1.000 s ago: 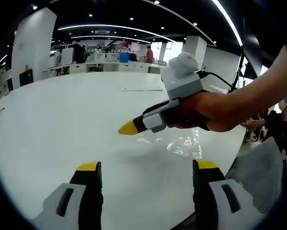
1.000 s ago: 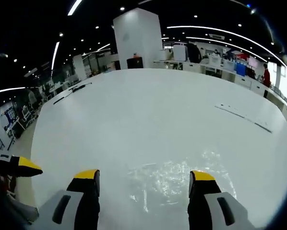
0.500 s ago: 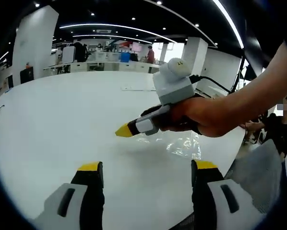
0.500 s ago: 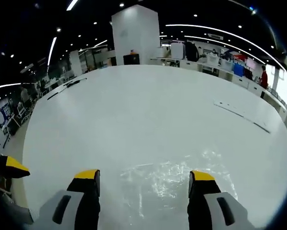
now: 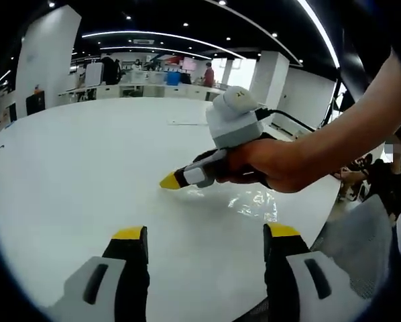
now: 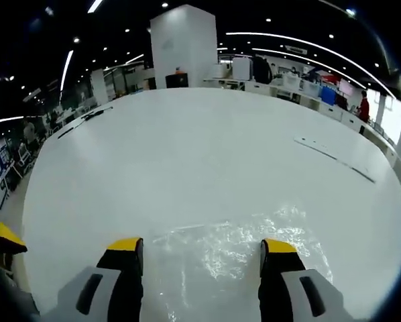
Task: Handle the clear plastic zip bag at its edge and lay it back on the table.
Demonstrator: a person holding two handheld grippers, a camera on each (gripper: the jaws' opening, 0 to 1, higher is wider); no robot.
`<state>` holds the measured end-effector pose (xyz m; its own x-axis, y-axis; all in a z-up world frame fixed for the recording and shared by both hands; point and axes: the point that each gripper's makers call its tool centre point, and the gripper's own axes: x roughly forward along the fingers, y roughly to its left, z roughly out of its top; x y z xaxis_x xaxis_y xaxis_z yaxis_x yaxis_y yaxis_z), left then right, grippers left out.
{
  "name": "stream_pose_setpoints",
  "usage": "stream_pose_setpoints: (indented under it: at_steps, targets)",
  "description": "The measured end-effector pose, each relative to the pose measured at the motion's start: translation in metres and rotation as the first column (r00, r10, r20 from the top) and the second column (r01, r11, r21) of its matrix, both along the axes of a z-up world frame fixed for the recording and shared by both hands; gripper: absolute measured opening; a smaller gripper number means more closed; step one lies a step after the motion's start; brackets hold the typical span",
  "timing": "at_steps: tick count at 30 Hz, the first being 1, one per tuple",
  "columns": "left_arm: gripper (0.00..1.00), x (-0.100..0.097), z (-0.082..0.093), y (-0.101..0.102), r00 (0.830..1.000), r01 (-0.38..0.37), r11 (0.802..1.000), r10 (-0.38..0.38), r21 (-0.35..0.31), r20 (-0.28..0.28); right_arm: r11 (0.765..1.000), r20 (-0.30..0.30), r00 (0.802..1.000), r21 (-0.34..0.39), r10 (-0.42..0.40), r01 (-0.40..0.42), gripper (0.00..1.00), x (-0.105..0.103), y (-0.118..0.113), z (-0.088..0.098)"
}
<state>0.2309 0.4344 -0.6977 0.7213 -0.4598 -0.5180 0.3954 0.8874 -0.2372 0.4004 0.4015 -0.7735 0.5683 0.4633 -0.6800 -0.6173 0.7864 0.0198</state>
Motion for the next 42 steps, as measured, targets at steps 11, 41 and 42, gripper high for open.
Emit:
stream_pose_setpoints:
  at_steps: [11,41,42]
  targets:
    - [0.67,0.000,-0.002,-0.001,1.000,0.004,1.000,-0.004,-0.006,-0.012,0.999,0.020,0.999,-0.012,0.047,-0.047,0.61,0.000,0.000,0.000]
    - [0.60,-0.004,-0.004,-0.007,0.999,0.029,1.000,-0.029,-0.005,-0.031,0.998,-0.009,0.998,-0.019,0.063,-0.064,0.27,0.009,-0.012,-0.001]
    - [0.59,-0.004,-0.004,-0.007,0.999,0.030,1.000,-0.030,-0.006,-0.032,0.998,-0.010,0.998,-0.022,0.064,-0.065,0.25,0.009,-0.012,-0.001]
